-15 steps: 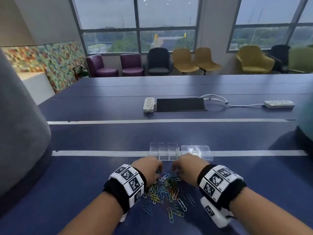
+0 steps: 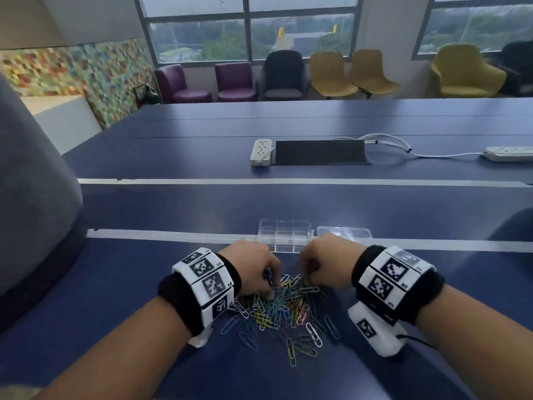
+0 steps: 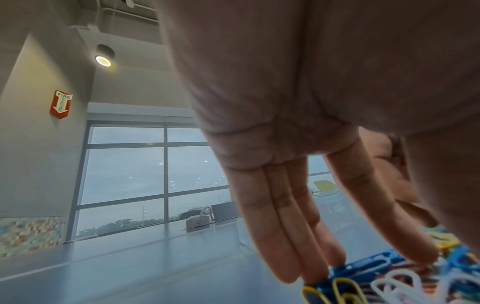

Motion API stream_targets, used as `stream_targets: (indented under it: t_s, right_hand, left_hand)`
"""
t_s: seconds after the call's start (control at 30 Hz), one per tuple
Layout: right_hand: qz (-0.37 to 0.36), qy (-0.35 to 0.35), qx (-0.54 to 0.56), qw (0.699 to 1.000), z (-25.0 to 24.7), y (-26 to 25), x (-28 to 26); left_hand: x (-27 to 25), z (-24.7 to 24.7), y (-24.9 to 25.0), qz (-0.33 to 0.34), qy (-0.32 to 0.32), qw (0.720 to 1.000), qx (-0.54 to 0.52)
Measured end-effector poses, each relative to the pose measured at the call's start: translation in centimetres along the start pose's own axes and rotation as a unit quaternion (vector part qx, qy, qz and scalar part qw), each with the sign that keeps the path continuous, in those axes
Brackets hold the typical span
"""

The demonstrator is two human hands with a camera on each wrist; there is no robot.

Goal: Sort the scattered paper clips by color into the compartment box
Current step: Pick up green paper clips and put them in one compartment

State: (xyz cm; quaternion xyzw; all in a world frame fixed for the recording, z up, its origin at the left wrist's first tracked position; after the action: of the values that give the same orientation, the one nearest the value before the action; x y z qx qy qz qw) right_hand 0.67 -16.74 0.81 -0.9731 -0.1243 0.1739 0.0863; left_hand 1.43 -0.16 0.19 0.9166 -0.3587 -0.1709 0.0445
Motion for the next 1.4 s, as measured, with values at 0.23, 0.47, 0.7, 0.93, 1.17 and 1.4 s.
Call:
stream_targets:
  t_s: [0.23, 0.47, 0.7, 0.93, 1.17, 1.4]
  right_hand:
    - [-0.018, -0.064, 0.117, 0.991, -0.3, 1.7, 1.0]
    - [0.003, -0.088, 0.242, 0.966, 0.3, 3.1, 0.7]
    - [0.042, -0.124, 0.463, 0.877, 0.9, 3.2, 0.6]
    - [0.076, -0.172, 0.577, 0.795, 1.8, 2.1, -0.4]
    - [0.078, -0.147, 0.481, 0.861, 1.6, 1.2, 0.1]
    - [-0.01, -0.078, 0.101, 0.992, 1.5, -0.4, 0.1]
  left_hand:
    - [0.6, -0.3, -0.1, 0.012, -0.005, 1.0, 0.018]
    - [0.4, -1.1, -1.1, 0.014, 0.03, 0.994, -0.107]
    - [0.0, -1.6, -1.1, 0.019, 0.05, 0.978, -0.203]
    - [-1.1, -0.5, -1.4, 0.019, 0.008, 0.962, -0.272]
    - [-1.3, -0.5, -1.7, 0.011, 0.009, 0.962, -0.273]
    - [-1.6, -0.4, -2.7, -0.001, 0.018, 0.98, -0.201]
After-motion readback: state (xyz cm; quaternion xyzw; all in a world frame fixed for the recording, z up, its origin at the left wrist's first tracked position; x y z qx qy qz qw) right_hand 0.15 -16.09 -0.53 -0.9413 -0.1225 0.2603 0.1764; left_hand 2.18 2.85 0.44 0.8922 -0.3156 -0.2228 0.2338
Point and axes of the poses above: each hand's wrist, its own x-axis towards the middle knuckle, its own z-axis out of the palm, y = z × x, the point moved 1 cm from there along x, towards the middle knuckle, and after that the axes turned 10 degrees about z, right-handed, at the moved point
